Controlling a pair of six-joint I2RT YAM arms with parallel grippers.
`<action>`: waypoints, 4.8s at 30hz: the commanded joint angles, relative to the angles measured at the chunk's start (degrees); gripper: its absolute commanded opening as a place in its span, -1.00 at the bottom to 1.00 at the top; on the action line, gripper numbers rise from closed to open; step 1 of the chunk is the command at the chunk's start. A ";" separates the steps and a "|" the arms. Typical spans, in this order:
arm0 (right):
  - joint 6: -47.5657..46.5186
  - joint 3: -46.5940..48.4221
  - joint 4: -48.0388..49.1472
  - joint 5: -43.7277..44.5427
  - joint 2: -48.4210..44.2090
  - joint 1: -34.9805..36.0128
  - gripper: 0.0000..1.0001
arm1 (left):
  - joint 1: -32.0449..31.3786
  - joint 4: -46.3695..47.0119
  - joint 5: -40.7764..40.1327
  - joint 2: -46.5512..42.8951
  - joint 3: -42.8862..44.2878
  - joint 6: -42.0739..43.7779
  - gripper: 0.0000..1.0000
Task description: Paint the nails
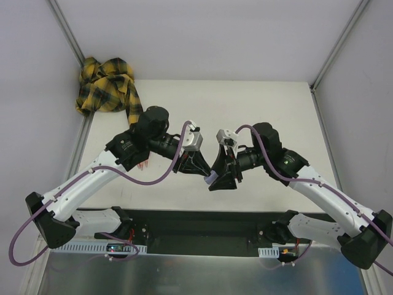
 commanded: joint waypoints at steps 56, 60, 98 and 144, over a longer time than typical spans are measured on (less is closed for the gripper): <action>2.78 -3.27 6.47 32.13 -13.63 0.38 -1.00 | 1.95 44.67 -17.47 -2.82 -9.07 -47.42 0.85; 6.92 -1.60 7.35 22.13 -12.92 -2.44 -1.00 | 2.03 58.13 -12.18 -1.07 -12.42 -52.27 0.76; 10.36 -0.54 13.33 21.50 -14.94 -5.34 -1.00 | 1.95 61.50 -5.40 7.02 -9.18 -56.15 -0.58; 7.19 2.89 6.29 12.37 -14.94 -7.63 -1.00 | 0.63 54.64 -5.60 1.13 -7.34 -56.40 0.54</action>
